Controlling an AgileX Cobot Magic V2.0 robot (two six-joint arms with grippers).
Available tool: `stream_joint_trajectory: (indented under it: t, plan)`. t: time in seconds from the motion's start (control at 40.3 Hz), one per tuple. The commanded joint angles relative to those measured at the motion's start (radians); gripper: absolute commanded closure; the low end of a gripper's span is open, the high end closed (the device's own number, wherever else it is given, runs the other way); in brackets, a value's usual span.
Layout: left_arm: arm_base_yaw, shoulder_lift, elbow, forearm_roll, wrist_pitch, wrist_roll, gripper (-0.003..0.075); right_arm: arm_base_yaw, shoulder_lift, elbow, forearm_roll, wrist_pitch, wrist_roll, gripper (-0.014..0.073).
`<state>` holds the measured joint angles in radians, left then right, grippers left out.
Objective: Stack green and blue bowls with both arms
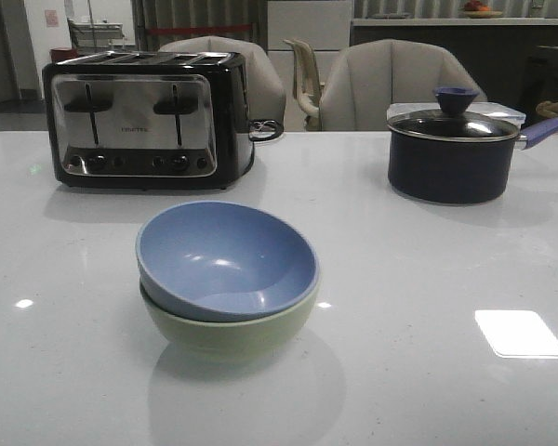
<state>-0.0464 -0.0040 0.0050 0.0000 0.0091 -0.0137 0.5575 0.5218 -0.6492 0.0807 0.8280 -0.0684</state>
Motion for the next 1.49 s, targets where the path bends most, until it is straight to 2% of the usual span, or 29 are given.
stream_joint_trajectory:
  t: [0.0, 0.422, 0.521, 0.67, 0.868, 1.166, 1.438, 1.463]
  plan:
    - [-0.008, -0.023, 0.020, 0.000, -0.089, -0.012, 0.0619, -0.001, 0.002, -0.024, -0.003, -0.068, -0.007, 0.0559]
    - [-0.008, -0.023, 0.020, 0.000, -0.089, -0.012, 0.0619, -0.001, 0.002, -0.024, -0.004, -0.068, -0.007, 0.0559]
    - [-0.008, -0.023, 0.020, 0.000, -0.089, -0.012, 0.0619, -0.014, -0.023, -0.010, -0.026, -0.111, -0.007, 0.0559]
    - [-0.008, -0.023, 0.020, 0.000, -0.089, -0.012, 0.0619, -0.121, -0.116, 0.092, -0.031, -0.269, -0.007, 0.0559]
    - [-0.008, -0.023, 0.020, 0.000, -0.089, -0.012, 0.0619, -0.305, -0.297, 0.316, -0.030, -0.501, -0.007, 0.0559]
    - [-0.008, -0.023, 0.020, 0.000, -0.089, -0.012, 0.0619, -0.528, -0.503, 0.532, -0.030, -0.622, -0.007, 0.0559]
    - [-0.008, -0.021, 0.020, 0.000, -0.089, -0.012, 0.0619, -0.568, -0.553, 0.681, -0.028, -0.857, -0.007, 0.0559]
    - [-0.008, -0.021, 0.020, 0.000, -0.089, -0.012, 0.0619, -0.569, -0.553, 0.676, -0.028, -0.834, -0.007, 0.0559]
